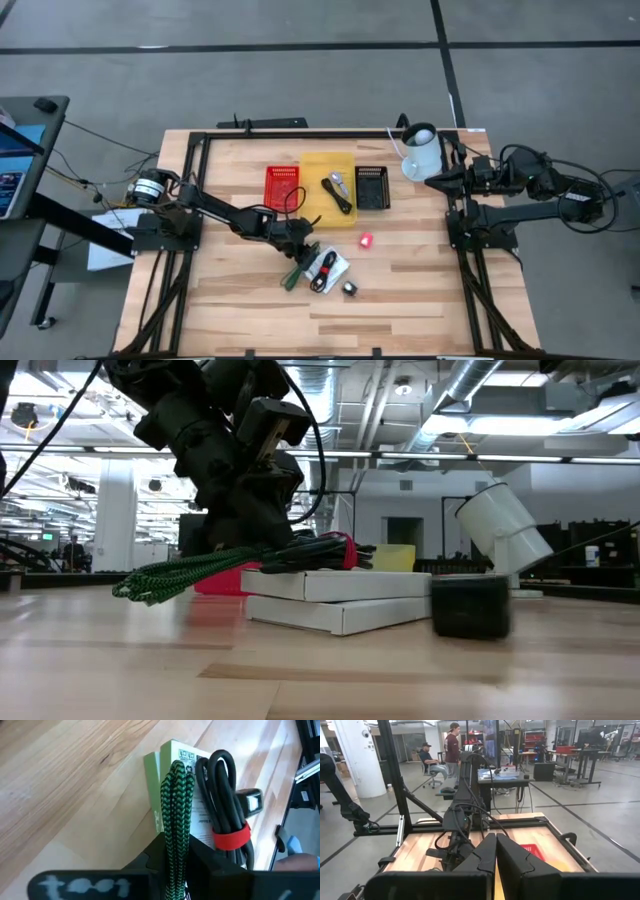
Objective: Pick and place items into bin
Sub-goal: Put the green charger cable in the yellow bin
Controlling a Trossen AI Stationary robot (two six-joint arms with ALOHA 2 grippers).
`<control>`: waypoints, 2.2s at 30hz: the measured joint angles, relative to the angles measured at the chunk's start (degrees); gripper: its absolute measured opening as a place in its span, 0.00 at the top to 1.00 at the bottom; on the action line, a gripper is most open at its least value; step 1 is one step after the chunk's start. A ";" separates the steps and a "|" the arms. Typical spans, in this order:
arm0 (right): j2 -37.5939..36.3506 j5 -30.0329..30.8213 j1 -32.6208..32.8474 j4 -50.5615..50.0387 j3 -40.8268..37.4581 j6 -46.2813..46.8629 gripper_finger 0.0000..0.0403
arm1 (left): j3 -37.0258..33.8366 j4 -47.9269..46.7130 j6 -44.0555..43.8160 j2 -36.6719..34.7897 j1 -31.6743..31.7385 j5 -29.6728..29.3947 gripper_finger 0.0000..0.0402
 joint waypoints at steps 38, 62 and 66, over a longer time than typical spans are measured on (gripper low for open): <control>0.00 -0.02 0.01 0.01 0.00 0.00 0.98 | 0.08 16.40 24.83 -14.46 22.09 -15.97 0.92; -0.02 -0.02 0.00 0.02 0.00 0.00 0.98 | 0.37 26.08 29.94 -4.48 23.12 -15.43 0.86; -0.02 -0.02 0.00 0.02 0.00 0.00 0.98 | 0.37 26.09 29.95 -4.48 23.12 -15.30 0.77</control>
